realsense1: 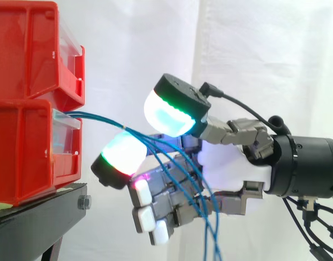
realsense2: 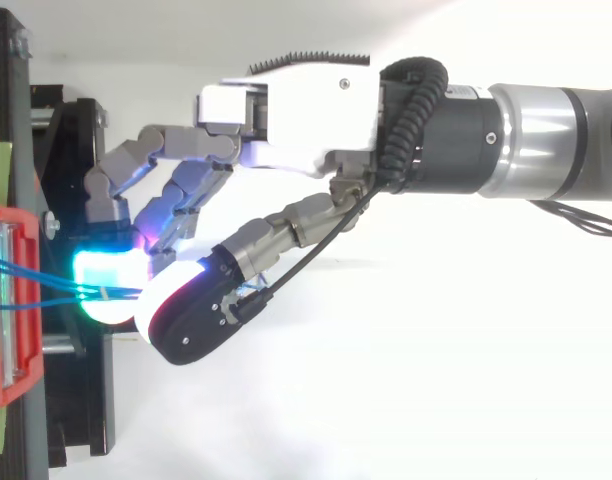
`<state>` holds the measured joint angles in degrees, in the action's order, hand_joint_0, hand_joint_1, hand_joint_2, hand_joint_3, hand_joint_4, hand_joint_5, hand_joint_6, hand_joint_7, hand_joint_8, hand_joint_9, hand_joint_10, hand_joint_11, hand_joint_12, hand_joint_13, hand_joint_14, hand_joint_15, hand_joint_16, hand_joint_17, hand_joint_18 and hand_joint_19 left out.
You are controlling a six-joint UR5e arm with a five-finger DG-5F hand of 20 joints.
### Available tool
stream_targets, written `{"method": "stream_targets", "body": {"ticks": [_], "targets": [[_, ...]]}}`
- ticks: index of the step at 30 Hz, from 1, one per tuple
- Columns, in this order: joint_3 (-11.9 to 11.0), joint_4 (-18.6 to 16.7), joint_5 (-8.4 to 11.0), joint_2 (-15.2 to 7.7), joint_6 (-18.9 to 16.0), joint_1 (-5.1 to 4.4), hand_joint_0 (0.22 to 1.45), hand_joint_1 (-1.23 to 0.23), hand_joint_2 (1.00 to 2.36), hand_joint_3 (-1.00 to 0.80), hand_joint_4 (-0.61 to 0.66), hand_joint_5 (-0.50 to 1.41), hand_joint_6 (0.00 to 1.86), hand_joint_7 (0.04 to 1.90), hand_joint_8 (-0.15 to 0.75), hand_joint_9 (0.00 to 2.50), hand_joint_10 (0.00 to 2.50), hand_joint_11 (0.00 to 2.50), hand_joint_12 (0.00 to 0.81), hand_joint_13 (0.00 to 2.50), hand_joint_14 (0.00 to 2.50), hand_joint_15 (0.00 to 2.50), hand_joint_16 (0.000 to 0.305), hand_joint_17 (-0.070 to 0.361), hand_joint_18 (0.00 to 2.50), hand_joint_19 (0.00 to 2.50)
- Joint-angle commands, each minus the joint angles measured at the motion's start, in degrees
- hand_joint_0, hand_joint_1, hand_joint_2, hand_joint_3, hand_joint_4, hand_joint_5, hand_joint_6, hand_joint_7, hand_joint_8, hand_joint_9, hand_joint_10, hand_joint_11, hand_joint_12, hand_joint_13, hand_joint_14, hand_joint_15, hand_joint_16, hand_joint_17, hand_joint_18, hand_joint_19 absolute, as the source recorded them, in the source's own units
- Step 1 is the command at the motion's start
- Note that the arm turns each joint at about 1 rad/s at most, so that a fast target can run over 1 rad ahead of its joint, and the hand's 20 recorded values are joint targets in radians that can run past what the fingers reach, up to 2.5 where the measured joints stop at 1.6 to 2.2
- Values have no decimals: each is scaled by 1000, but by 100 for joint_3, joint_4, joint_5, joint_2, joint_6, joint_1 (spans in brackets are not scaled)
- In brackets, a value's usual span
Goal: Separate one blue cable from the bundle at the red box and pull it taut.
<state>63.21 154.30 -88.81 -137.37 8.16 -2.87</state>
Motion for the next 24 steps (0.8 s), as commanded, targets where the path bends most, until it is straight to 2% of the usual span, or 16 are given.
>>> {"method": "stream_targets", "body": {"ticks": [1,5,17,24], "targets": [[95,-14,4,0,-16,-3,550,-642,1000,-500,147,-170,709,1018,311,851,22,871,409,888,24,695,55,124,719,789],[104,3,4,0,-34,-3,576,-664,1003,-453,135,-172,710,1046,306,850,21,864,403,892,27,700,54,122,715,792],[77,-32,-5,0,-16,-3,613,-688,1013,-322,129,-199,799,978,302,846,22,878,397,904,26,706,54,120,729,796],[60,-41,4,0,1,-29,609,-694,1009,-381,137,-202,808,965,300,841,23,887,398,907,25,712,54,121,733,802]]}}
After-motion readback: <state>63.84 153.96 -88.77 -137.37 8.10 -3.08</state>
